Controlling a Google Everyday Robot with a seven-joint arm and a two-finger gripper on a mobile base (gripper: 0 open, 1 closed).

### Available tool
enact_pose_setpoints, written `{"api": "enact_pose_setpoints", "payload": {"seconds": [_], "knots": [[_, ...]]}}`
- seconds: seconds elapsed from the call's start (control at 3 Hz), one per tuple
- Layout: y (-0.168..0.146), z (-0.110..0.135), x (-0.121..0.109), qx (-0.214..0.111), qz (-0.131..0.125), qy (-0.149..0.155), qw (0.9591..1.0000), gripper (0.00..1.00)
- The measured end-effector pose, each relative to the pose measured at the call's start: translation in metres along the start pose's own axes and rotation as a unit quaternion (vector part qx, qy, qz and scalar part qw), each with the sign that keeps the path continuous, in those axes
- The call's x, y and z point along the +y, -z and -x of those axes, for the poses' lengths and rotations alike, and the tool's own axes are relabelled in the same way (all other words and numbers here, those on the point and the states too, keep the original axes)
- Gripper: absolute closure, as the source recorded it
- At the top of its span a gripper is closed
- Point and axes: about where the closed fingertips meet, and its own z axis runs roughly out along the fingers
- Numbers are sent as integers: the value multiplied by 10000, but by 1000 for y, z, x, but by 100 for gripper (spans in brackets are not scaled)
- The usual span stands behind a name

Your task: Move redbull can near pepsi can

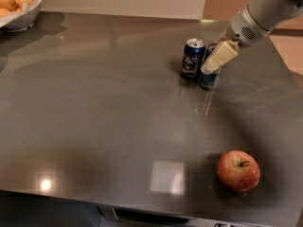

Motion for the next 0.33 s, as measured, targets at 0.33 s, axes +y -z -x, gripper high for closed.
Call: {"api": "enact_pose_setpoints", "payload": {"seconds": [0.33], "knots": [[0, 0, 0, 0, 2, 0, 10000, 0]]}}
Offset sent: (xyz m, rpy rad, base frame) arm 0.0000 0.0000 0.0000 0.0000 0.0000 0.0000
